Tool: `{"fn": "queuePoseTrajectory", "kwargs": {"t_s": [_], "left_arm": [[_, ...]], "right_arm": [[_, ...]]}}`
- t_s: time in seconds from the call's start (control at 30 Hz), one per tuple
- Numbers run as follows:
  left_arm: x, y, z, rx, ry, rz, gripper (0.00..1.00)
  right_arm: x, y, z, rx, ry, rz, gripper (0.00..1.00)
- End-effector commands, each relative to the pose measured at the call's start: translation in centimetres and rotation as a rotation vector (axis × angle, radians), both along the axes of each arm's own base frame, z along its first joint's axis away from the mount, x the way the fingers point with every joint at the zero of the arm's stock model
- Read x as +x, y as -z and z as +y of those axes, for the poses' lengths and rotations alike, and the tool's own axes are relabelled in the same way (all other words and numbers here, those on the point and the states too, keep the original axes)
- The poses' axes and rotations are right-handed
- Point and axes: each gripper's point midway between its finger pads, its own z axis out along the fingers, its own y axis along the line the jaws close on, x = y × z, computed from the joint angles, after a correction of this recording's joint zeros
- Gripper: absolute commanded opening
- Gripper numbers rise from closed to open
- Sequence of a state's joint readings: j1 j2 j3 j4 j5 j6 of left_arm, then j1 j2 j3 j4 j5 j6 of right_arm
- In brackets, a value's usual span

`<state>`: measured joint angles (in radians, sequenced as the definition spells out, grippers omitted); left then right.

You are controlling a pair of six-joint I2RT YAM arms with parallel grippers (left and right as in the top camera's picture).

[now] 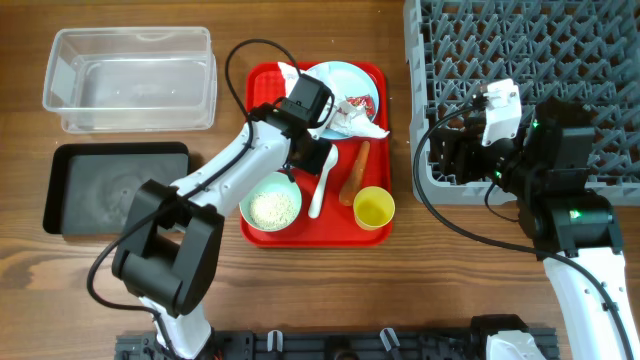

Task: Sort waste into correct bins and load items into the dishwasher rack
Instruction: 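Grasp the rim of the blue bowl with the left gripper, then carry the blue bowl over the black tray and tip out the scrap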

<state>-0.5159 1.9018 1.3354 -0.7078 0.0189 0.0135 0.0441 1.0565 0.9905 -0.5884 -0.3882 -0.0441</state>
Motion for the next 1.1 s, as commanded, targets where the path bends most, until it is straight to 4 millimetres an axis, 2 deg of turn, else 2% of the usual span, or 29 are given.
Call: {"fn": "queuePoseTrajectory", "kwargs": {"t_s": [0.0, 0.13, 0.37, 0.43, 0.53, 0.63, 0.73, 0.87, 0.97, 1.07], "left_arm": [[0.5, 0.4, -0.2, 0.007, -0.002, -0.011, 0.38], [0.5, 0.7, -0.2, 0.011, -0.003, -0.005, 0.27], [0.5, 2.5, -0.2, 0.025, -0.003, 0.018, 0.23], [0.5, 2.9, -0.1, 0.030, -0.003, 0.027, 0.18], [0.5, 2.8, -0.2, 0.028, -0.003, 0.026, 0.04], [0.5, 2.5, -0.2, 0.025, -0.005, 0.021, 0.04], [0.4, 0.9, -0.1, 0.014, -0.021, 0.012, 0.04], [0.8, -3.9, 0.0, -0.025, -0.040, -0.047, 0.04], [1.0, -7.7, 1.5, -0.081, -0.157, -0.077, 0.04], [0.2, -10.5, 4.0, -0.150, -0.259, -0.059, 0.04]], "right_arm": [[0.2, -1.1, 0.0, -0.004, -0.005, -0.026, 0.69], [0.2, -1.1, 0.0, -0.004, -0.005, -0.025, 0.69], [0.2, -1.0, 0.0, -0.005, -0.004, -0.024, 0.69], [0.2, -1.0, -0.1, -0.008, 0.000, -0.024, 0.69], [0.2, -1.0, -0.1, -0.010, 0.001, -0.024, 0.68], [0.2, -1.0, -0.1, -0.010, 0.001, -0.024, 0.68], [0.2, -1.0, -0.1, -0.009, 0.002, -0.024, 0.69], [0.2, -1.0, -0.1, -0.009, 0.002, -0.024, 0.69], [0.2, -1.0, -0.1, -0.010, 0.002, -0.022, 0.69], [0.2, -1.0, -0.2, -0.013, 0.004, -0.023, 0.69]]}}
